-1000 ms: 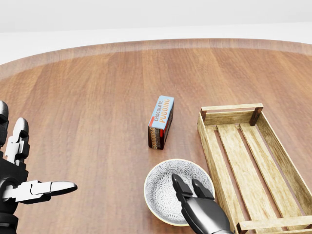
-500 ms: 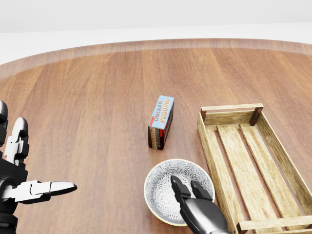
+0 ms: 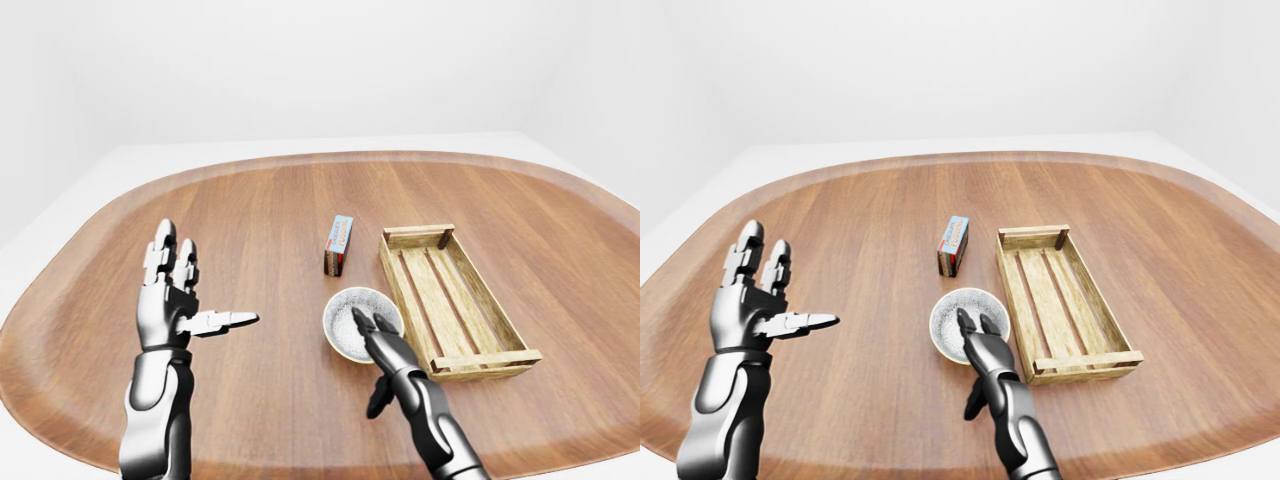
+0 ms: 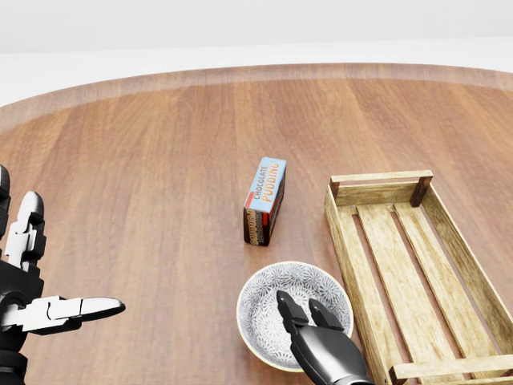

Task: Pick up the bowl on the left and put it in the tray.

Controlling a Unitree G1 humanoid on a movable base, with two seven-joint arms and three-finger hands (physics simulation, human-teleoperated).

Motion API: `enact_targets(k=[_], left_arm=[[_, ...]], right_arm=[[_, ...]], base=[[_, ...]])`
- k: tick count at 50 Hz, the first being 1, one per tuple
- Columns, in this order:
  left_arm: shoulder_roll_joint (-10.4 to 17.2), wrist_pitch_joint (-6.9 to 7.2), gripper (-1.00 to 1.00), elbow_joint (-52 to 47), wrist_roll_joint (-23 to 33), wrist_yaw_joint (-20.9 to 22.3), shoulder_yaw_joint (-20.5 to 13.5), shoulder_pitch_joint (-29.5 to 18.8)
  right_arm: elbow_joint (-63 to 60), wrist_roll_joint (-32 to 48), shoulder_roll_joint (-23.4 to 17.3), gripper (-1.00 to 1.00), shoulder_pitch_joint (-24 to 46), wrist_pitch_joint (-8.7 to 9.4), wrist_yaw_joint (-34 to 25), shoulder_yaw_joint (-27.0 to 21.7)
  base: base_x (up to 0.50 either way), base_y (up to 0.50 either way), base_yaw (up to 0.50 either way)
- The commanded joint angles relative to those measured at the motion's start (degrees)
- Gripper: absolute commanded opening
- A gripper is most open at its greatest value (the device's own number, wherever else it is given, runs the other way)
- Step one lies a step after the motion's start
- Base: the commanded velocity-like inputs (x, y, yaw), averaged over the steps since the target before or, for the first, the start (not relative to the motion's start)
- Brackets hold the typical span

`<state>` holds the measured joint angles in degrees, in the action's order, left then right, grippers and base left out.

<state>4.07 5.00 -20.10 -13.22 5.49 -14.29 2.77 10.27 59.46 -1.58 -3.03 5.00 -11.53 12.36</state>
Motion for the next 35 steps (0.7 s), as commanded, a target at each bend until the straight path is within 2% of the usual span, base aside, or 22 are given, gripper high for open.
enact_targets(k=[1,3,4,5,31,32,35], left_arm=[[-0.70,0.00,1.00,3.71,1.76,-0.75,1.71,-0.13],[-0.70,0.00,1.00,3.71,1.76,-0.75,1.71,-0.13],[-0.81,0.00,1.00,3.46,2.03,-0.90,2.03,-0.09],[-0.82,0.00,1.00,3.44,2.05,-0.91,2.05,-0.08],[-0.79,0.00,1.00,4.15,1.98,-0.71,1.88,0.02],[-0.87,0.00,1.00,4.20,2.10,-0.71,2.02,0.12],[-0.87,0.00,1.00,4.21,2.11,-0.72,2.03,0.13]], right_arm=[[4.72,-0.97,0.31,1.00,1.05,0.00,0.63,0.19],[4.72,-0.97,0.31,1.00,1.05,0.00,0.63,0.19],[8.58,-2.12,1.19,1.00,1.18,0.00,3.22,0.62],[8.89,-2.27,1.21,1.00,1.24,0.00,3.44,0.70],[14.18,-3.77,1.08,1.00,2.86,0.00,5.96,0.55],[14.37,-3.70,1.10,0.91,2.84,0.00,5.97,0.68],[14.39,-3.69,1.10,0.91,2.84,0.00,5.97,0.68]], base=[[0.00,0.00,0.00],[0.00,0.00,0.00],[0.00,0.00,0.00],[0.00,0.00,0.00],[0.00,0.00,0.00],[0.00,0.00,0.00],[0.00,0.00,0.00]])
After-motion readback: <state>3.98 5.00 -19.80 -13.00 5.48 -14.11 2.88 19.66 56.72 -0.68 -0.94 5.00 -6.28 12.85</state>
